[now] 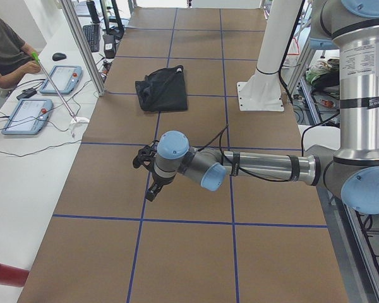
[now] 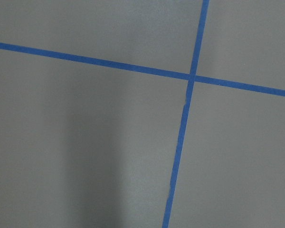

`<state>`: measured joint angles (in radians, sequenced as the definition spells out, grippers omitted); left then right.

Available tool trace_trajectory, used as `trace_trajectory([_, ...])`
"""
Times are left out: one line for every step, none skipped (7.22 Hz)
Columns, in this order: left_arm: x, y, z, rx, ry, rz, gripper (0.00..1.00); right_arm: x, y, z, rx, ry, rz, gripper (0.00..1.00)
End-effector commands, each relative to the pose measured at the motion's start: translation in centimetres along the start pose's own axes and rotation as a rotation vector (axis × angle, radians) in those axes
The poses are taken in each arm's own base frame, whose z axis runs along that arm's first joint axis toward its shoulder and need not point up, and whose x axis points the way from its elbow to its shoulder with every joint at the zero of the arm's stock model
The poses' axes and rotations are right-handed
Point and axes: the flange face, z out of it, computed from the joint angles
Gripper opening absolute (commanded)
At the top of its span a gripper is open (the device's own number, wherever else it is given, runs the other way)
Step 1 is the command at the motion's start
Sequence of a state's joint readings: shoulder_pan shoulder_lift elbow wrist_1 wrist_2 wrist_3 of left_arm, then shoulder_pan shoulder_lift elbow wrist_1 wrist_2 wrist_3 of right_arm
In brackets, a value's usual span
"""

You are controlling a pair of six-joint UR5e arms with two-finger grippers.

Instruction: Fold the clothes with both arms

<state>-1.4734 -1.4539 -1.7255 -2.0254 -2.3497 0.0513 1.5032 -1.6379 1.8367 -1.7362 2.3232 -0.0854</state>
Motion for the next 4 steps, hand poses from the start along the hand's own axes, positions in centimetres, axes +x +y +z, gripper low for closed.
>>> trace_trajectory([0.4, -1.1, -0.3, 0.012, 0.006, 0.006, 1.00, -0.5, -0.5, -0.4, 0.012, -0.010, -0.004, 1.00])
trace_trajectory([0.6, -1.6, -0.5, 0.018, 0.004, 0.012, 1.00, -0.4, -0.6, -0.3, 0.011, -0.011, 0.000, 1.00])
trace_trajectory([0.9, -2.1, -0.8, 0.027, 0.006, 0.020, 1.00, -0.3, -0.6, -0.4, 0.011, 0.000, 0.000, 1.00])
trace_trajectory([1.5, -2.6, -1.4, 0.040, 0.004, 0.034, 1.00, -0.6, -0.7, -0.7, 0.018, -0.004, -0.007, 1.00])
